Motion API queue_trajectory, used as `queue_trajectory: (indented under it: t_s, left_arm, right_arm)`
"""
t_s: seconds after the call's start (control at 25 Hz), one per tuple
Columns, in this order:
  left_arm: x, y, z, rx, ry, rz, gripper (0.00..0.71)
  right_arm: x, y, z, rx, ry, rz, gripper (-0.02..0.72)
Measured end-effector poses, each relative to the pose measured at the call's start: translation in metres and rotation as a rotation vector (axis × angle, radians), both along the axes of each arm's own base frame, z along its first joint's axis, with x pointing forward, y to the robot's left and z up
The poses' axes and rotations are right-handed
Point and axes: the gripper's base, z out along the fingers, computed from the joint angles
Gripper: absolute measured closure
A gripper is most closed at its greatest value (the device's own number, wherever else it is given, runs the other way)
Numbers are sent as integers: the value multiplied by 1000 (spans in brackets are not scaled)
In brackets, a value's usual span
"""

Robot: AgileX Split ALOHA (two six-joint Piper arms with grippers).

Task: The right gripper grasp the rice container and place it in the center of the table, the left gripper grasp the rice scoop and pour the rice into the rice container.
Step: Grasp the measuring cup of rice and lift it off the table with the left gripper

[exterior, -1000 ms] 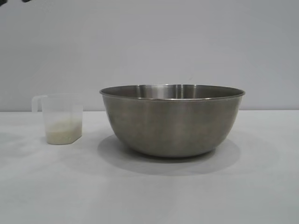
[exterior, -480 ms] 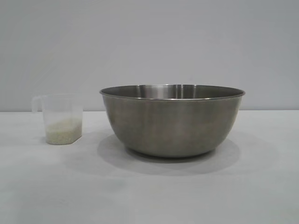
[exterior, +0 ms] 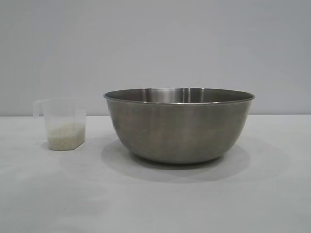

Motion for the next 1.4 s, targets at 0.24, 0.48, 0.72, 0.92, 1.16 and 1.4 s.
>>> queue_trajectory:
  t_s: [0.24, 0.48, 0.72, 0.92, 1.16, 1.4]
  left_arm:
    - [2, -8, -2, 34, -98, -100, 357]
    - [21, -18, -27, 60, -63, -188, 357]
    - [38, -26, -58, 9, -83, -224, 357]
    - [37, -22, -85, -30, -70, -168, 357]
    - [38, -19, -103, 14, -6, -140, 357]
    - [49, -18, -104, 41, -24, -111, 357]
  right_arm:
    - [0, 0, 0, 0, 0, 0, 149]
    - [0, 0, 0, 0, 0, 0, 149]
    - [0, 0, 0, 2, 0, -1, 149]
    - [0, 0, 0, 2, 0, -1, 149]
    - [0, 0, 0, 2, 0, -1, 149]
    - [0, 0, 0, 2, 0, -1, 149]
